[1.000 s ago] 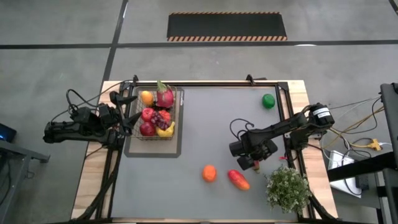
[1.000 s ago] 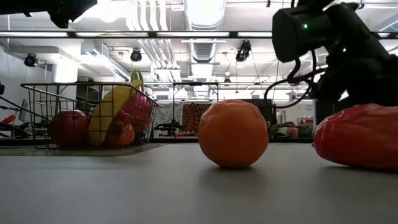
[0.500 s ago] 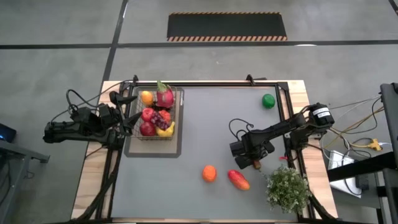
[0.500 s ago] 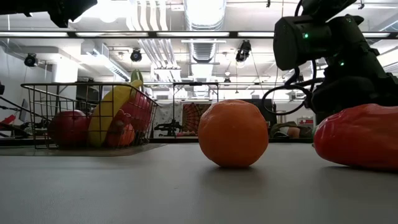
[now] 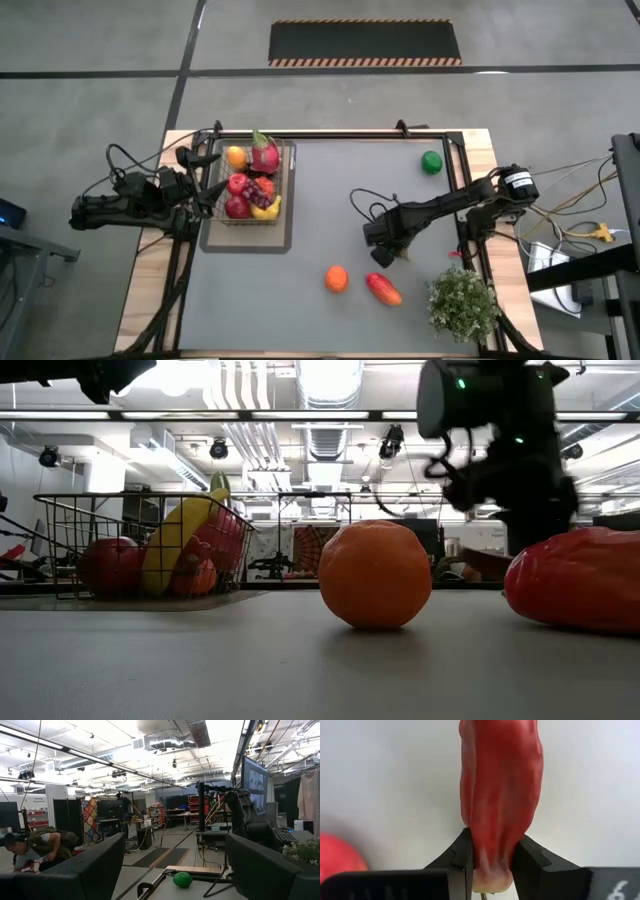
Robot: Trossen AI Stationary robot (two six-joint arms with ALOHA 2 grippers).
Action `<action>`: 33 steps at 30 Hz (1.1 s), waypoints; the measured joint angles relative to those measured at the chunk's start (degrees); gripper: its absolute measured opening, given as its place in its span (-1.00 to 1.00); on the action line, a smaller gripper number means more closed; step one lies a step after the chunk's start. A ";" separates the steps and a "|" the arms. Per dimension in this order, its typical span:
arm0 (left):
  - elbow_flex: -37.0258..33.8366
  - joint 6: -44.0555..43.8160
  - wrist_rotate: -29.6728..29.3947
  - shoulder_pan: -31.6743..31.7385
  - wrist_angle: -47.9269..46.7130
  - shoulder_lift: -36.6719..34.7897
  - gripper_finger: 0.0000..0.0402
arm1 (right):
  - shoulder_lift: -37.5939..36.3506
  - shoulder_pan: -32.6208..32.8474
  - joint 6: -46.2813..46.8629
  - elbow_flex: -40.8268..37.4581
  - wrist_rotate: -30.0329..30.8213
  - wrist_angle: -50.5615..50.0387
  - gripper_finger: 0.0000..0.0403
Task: Build produce basket
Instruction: Put the red chili pepper into the gold wire basket
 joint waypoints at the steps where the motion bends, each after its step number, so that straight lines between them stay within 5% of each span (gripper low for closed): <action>1: 0.04 0.00 0.02 0.00 0.04 0.08 0.62 | -0.26 -0.02 -2.87 0.52 3.39 1.10 -0.60; 5: -0.05 -0.02 0.02 0.00 0.53 0.53 0.62 | -2.59 0.03 -16.27 -0.09 18.82 14.08 -0.60; 9: -0.05 -0.02 0.04 0.00 0.86 1.98 0.62 | -4.94 -1.09 -34.93 -4.19 26.52 37.26 -0.61; 14: 0.11 1.29 0.04 0.00 2.40 5.03 0.62 | -6.50 -6.21 -57.42 -12.64 18.79 74.05 -0.61; 17: -0.11 3.82 0.07 0.02 4.60 7.19 0.62 | -6.56 -10.95 -61.77 -17.37 12.02 86.67 -0.61; 25: 0.29 4.48 0.62 0.02 19.75 17.91 0.62 | -5.20 -19.20 -64.38 -23.68 1.18 109.19 -0.61; 33: 1.53 3.24 4.68 0.00 27.51 30.42 0.62 | -4.87 -18.13 -67.45 -24.01 -1.05 111.79 -0.61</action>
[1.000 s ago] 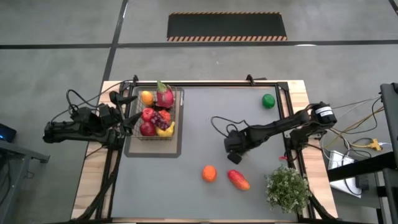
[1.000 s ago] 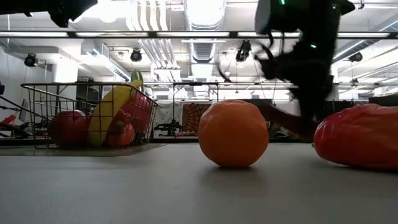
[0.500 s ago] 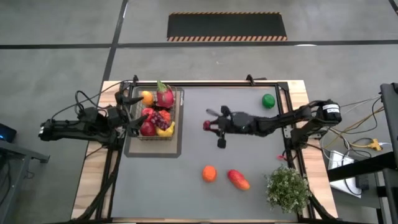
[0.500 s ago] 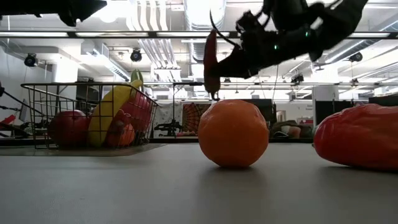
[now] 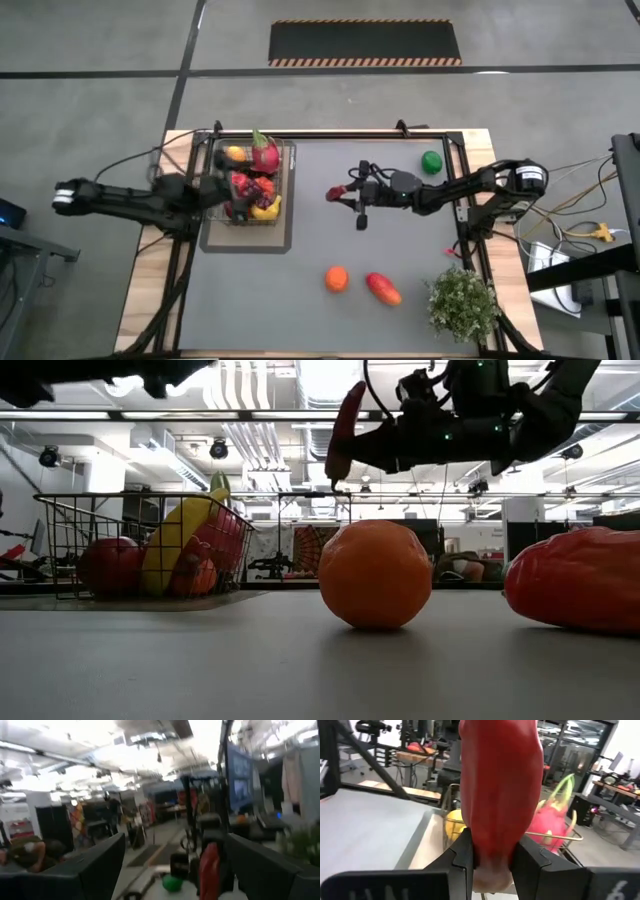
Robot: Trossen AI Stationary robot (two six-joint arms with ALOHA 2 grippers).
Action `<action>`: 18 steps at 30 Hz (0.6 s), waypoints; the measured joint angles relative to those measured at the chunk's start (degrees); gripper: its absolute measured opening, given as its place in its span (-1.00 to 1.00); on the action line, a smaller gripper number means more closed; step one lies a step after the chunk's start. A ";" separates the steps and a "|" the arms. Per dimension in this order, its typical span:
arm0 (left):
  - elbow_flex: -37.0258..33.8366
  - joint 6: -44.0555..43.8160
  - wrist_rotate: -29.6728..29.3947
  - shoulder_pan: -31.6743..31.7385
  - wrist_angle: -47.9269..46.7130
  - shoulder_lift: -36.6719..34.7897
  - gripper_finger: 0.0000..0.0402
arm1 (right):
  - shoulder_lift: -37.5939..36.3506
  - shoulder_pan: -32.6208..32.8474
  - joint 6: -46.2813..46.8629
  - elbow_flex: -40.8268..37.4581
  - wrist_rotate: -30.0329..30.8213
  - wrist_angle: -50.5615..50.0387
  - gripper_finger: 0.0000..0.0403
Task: Build produce basket
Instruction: Put the red chili pepper into the gold wire basket
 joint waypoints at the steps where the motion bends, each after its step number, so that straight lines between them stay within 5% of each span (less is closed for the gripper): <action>1: 0.00 -0.63 0.16 0.00 0.99 1.59 0.62 | 0.29 0.22 -0.18 0.00 -0.10 0.01 -0.61; 18: 0.39 -7.30 4.20 0.02 11.23 22.55 0.62 | 7.49 3.23 1.26 -0.15 0.02 12.27 -0.60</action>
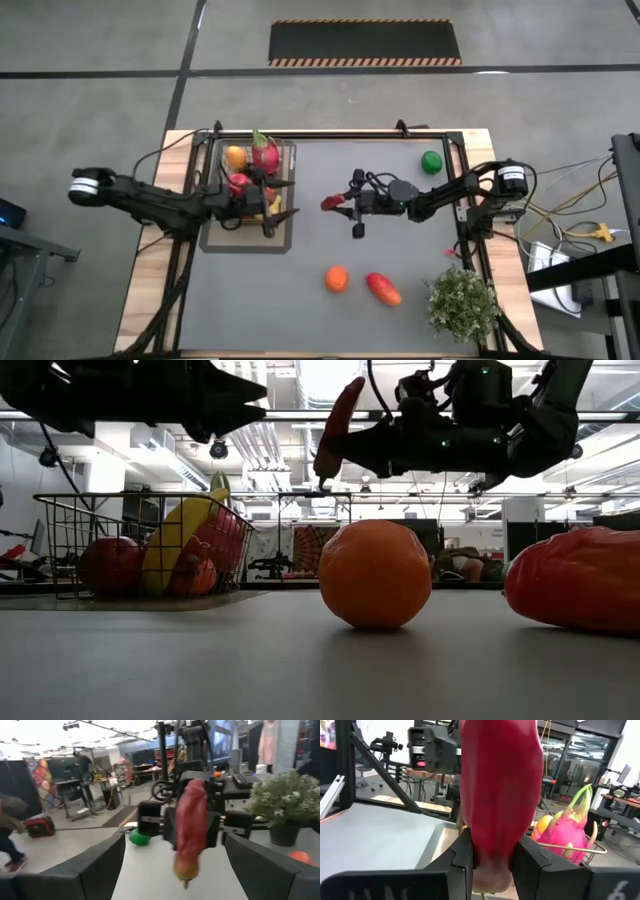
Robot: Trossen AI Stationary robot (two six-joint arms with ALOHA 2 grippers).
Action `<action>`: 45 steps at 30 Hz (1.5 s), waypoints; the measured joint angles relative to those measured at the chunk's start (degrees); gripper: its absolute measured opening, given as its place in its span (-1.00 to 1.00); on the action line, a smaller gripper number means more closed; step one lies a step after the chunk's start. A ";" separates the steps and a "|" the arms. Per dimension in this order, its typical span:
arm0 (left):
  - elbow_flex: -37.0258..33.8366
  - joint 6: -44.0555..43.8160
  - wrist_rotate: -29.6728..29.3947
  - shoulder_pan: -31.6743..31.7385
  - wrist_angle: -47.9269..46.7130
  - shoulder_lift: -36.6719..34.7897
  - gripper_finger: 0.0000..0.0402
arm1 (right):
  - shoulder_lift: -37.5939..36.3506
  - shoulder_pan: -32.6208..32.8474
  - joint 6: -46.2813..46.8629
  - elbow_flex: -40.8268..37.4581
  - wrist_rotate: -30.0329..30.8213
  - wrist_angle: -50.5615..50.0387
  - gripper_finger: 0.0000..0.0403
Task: Build produce basket
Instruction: Put the red chili pepper into the gold wire basket
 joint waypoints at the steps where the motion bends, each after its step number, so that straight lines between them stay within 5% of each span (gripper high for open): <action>1: 0.07 -0.07 0.26 0.00 1.25 0.96 0.62 | 0.00 -0.02 -0.03 0.00 0.03 0.10 -0.60; 14: 3.31 0.91 1.97 0.00 13.78 14.18 0.62 | 0.00 -0.04 -0.04 0.00 0.05 0.38 -0.59; 37: 14.88 5.01 5.90 1.44 13.73 27.45 0.61 | 0.00 -0.04 0.58 0.00 0.07 -0.58 -0.59; 45: 15.16 5.02 5.88 1.44 13.69 28.04 0.28 | 0.00 -0.04 0.74 0.00 0.07 -0.90 -0.59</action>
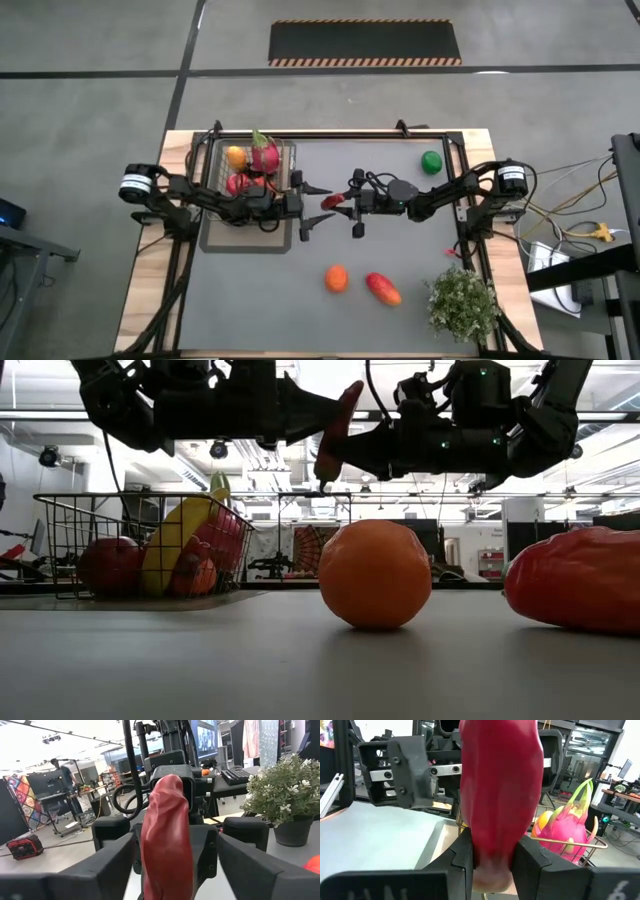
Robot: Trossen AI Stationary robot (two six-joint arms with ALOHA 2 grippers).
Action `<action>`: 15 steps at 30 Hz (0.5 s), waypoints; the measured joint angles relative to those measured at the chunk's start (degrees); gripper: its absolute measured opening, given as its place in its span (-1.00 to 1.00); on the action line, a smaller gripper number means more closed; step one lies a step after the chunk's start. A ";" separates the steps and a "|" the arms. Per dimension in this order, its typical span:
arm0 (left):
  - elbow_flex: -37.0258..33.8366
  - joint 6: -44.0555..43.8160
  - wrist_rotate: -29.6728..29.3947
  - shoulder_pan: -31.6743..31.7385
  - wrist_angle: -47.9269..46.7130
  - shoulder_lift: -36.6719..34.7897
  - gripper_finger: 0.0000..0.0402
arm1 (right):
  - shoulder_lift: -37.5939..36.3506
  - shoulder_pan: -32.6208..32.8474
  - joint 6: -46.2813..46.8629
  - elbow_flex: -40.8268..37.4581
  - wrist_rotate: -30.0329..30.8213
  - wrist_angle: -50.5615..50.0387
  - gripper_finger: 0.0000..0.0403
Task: Build produce basket
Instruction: Put the red chili pepper into the gold wire basket
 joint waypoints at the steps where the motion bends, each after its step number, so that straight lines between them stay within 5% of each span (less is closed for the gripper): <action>1: -0.01 0.01 0.01 0.00 0.00 -0.04 0.22 | 0.00 0.00 0.08 0.00 0.00 -0.06 -0.59; 15: 0.05 0.26 -0.21 0.11 -1.04 -0.14 -0.59 | 0.00 0.02 0.10 -0.02 0.00 -0.95 -0.47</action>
